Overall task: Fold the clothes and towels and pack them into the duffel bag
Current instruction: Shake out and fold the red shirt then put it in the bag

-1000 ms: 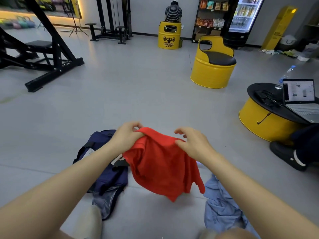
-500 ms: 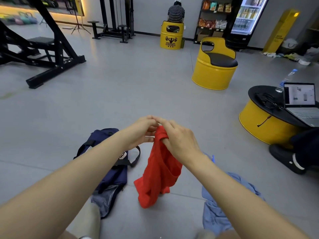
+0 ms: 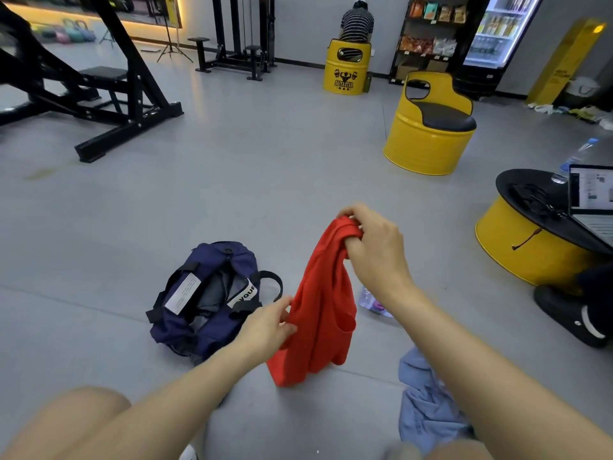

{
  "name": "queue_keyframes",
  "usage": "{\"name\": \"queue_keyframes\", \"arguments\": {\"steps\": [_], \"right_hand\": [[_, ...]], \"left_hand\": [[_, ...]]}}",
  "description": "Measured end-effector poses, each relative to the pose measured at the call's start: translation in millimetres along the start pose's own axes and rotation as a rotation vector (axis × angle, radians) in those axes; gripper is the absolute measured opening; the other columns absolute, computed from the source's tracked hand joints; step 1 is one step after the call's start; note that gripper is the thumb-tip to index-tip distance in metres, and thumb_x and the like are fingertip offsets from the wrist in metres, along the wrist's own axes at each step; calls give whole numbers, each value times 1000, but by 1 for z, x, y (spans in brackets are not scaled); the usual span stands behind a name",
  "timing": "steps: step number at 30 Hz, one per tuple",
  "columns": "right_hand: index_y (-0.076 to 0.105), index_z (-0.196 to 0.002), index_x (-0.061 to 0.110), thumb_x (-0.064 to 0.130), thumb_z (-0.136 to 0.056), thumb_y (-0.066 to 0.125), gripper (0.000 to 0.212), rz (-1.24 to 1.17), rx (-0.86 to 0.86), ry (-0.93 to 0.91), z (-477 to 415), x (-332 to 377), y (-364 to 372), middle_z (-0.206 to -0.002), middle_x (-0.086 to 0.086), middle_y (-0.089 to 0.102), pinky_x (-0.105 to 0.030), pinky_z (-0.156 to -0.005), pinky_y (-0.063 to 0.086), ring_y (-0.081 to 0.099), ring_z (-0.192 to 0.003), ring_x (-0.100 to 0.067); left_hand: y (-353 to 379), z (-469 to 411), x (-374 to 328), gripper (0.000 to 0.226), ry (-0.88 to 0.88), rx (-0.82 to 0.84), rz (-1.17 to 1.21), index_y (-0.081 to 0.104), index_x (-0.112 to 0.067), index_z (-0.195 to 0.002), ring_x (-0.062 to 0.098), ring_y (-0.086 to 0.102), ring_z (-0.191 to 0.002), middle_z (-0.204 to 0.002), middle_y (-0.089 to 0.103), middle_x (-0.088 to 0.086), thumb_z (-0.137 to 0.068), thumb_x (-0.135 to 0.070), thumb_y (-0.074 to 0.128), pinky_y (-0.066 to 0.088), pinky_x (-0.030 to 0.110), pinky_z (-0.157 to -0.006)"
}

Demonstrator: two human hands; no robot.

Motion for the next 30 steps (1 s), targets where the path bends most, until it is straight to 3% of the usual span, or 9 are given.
{"name": "queue_keyframes", "arguments": {"steps": [2, 6, 11, 15, 19, 22, 25, 28, 30], "right_hand": [[65, -95, 27, 11, -77, 47, 29, -19, -22, 79, -5, -12, -12, -74, 10, 65, -41, -71, 53, 67, -72, -24], [61, -86, 30, 15, -69, 41, 30, -32, -15, 367, -13, -61, -36, -70, 9, 69, -48, -75, 58, 71, -68, -23], [66, -76, 33, 15, -77, 49, 25, 76, 239, 566, -4, -105, -30, -78, 5, 72, -44, -85, 56, 71, -85, -27], [66, -77, 28, 13, -81, 48, 24, 66, 267, 553, 2, -108, -28, -71, 4, 67, -38, -78, 55, 65, -81, -30], [65, -74, 26, 30, -79, 49, 17, -15, 140, 541, -8, -116, -44, -62, 3, 61, -42, -71, 55, 60, -72, -34], [62, -77, 22, 23, -87, 62, 11, -76, 118, 455, -21, -100, -51, -59, 2, 56, -31, -60, 36, 47, -58, -18], [62, -79, 22, 17, -85, 67, 9, -167, 201, 344, -36, -74, -41, -59, 0, 53, -28, -56, 31, 43, -53, -12], [65, -78, 24, 17, -84, 70, 10, -195, 301, 272, -45, -51, -20, -60, 1, 54, -28, -56, 35, 46, -55, -11], [67, -76, 24, 17, -82, 71, 10, -194, 339, 241, -47, -39, -8, -60, 2, 55, -28, -58, 37, 47, -56, -10]], "left_hand": [[-12, -1, 4, 19, 6, -122, -18, 57, -38, -80, 18, 62, -83, -70, 60, -12, -89, -23, 64, 40, 16, -65], [-48, -8, -10, 8, 95, -208, 134, 63, -33, -87, 11, 66, -75, -78, 71, -12, -92, -35, 57, 53, 39, -79], [-81, -23, -56, 22, 205, -248, 138, 56, -29, -84, 4, 54, -61, -65, 59, -17, -104, -27, 47, 45, 34, -68], [-103, -40, -80, 21, 300, -284, 59, 61, -29, -96, 2, 60, -80, -79, 64, -19, -105, -26, 43, 47, 36, -80], [-136, -51, -71, 27, 272, -436, -195, 67, -23, -115, 30, 65, -104, -108, 73, 7, -104, -30, 43, 49, 42, -89], [-151, -56, -50, 23, 151, -493, -401, 67, -21, -113, 35, 65, -105, -109, 72, 11, -104, -25, 46, 50, 44, -86], [-135, -51, -52, 26, 214, -433, -377, 67, -23, -121, 25, 63, -109, -116, 68, 1, -99, -22, 54, 48, 38, -92], [-95, -34, -86, 39, 434, -292, -158, 65, -32, -126, -3, 58, -101, -113, 65, -16, -88, -33, 74, 43, 15, -92], [-69, -33, -103, 41, 471, -231, -93, 66, -31, -121, -5, 59, -98, -110, 68, -17, -82, -38, 78, 44, 18, -92]]}}
Point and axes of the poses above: each hand's wrist, its own z-axis away from the middle knuckle, its own y-axis out of the palm, x = y × z, the point moved 4 cm from there along -z, towards the middle knuckle
